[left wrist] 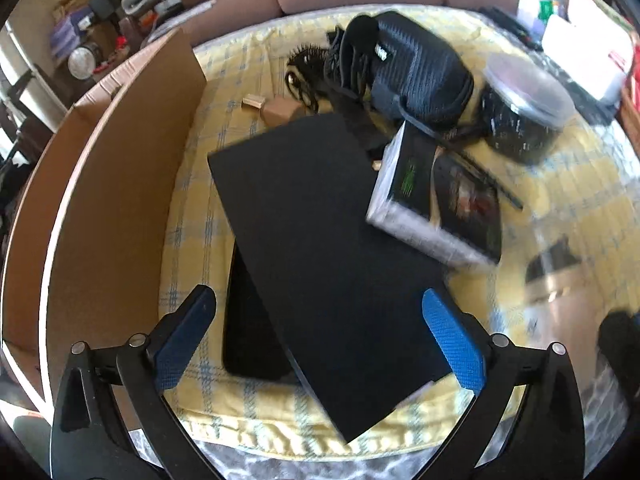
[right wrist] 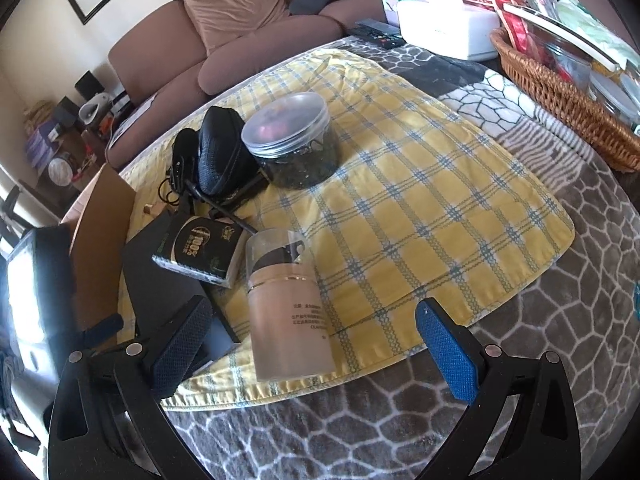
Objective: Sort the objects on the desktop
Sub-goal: 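Grasp the black tablet with the left tool while the right tool grasps the Olay bottle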
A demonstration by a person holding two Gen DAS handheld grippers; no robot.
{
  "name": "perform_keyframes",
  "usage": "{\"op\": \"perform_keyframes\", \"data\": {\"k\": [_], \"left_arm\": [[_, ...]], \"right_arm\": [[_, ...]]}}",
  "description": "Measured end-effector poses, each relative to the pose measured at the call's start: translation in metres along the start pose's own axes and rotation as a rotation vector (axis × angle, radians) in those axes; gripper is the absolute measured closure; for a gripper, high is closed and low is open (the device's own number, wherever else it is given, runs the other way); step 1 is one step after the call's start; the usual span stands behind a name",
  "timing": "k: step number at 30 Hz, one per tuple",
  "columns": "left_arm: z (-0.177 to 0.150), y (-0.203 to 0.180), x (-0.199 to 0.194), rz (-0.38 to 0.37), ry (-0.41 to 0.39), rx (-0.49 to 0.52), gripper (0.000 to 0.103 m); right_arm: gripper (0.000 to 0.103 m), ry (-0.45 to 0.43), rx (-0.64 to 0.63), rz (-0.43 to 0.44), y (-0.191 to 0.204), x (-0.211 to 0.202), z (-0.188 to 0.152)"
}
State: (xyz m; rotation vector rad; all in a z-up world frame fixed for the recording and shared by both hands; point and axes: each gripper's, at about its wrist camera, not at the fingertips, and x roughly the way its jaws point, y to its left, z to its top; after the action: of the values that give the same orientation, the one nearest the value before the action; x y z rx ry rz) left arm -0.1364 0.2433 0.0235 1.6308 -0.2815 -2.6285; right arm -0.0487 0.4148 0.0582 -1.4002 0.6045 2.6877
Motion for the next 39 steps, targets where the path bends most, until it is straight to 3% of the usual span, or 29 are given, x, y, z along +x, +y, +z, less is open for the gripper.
{"op": "perform_keyframes", "data": {"k": [6,9,13,18,26,32,39], "left_arm": [[0.006,-0.019,-0.003,0.117,-0.042,0.035,0.0],[0.01,-0.014,0.008,-0.002,0.053,-0.027,0.0],[0.005,-0.009,0.023,-0.037,0.11,-0.059,0.0],[0.0,0.0,0.026,-0.11,0.077,-0.039,0.001],[-0.005,0.022,0.019,-0.185,0.037,-0.011,0.014],[-0.024,0.037,0.008,-0.236,0.035,0.011,0.015],[-0.054,0.043,-0.014,-0.237,-0.01,0.094,0.016]], "right_arm": [[0.001,0.027,0.015,0.006,-0.002,0.006,-0.001],[0.001,0.021,0.045,0.018,-0.006,0.004,0.001],[0.001,-0.001,0.064,0.031,-0.01,-0.003,0.003],[0.0,0.015,0.057,0.021,-0.01,0.0,0.001],[0.0,0.021,0.046,0.015,-0.008,0.004,0.001],[0.0,0.05,0.001,-0.035,-0.002,0.015,0.0],[0.006,0.097,-0.121,-0.093,0.016,0.036,-0.009]]}}
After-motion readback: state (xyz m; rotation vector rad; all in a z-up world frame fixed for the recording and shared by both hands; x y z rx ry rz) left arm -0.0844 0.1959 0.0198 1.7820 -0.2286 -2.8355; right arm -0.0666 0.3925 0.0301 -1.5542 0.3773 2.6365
